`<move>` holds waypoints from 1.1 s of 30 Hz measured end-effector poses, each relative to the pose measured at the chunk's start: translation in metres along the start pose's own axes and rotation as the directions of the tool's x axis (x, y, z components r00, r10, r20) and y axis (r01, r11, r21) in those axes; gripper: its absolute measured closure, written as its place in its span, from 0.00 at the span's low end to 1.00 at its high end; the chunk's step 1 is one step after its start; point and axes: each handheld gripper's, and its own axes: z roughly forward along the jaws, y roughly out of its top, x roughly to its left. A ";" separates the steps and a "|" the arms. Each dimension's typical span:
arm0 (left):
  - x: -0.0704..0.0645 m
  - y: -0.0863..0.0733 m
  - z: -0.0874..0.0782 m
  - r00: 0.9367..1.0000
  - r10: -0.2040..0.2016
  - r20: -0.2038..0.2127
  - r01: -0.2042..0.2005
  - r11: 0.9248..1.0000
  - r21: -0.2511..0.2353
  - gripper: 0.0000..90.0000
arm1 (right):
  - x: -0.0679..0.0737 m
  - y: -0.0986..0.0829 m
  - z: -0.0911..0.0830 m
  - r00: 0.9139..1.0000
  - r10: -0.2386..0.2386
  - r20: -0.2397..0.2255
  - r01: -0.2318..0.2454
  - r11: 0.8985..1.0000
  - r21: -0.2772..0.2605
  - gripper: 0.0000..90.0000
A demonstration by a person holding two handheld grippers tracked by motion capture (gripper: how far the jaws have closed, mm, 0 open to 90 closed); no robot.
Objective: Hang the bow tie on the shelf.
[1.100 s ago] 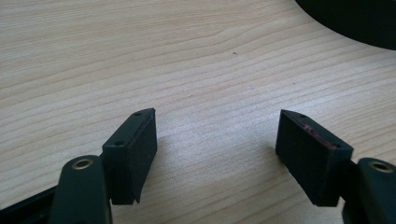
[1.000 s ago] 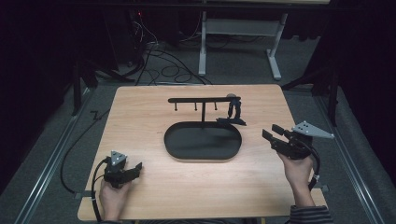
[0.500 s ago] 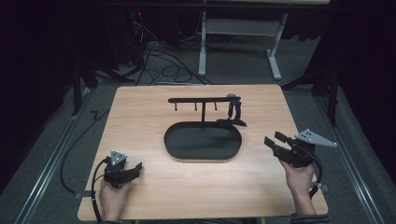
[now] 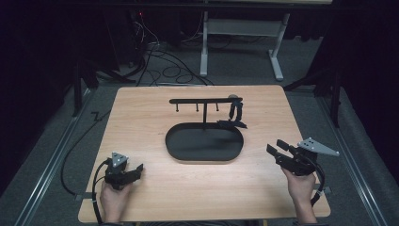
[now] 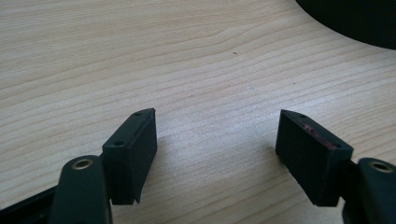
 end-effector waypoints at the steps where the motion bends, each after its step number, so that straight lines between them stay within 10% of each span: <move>1: 0.000 0.000 0.000 1.000 0.000 0.000 0.000 1.000 0.000 0.33 | 0.000 -0.001 0.000 1.000 0.000 0.000 0.000 1.000 0.003 0.55; 33: 0.000 0.000 0.000 1.000 0.000 0.000 0.000 1.000 0.000 0.33 | 0.011 -0.023 0.022 1.000 -0.002 -0.013 0.003 0.997 0.074 0.55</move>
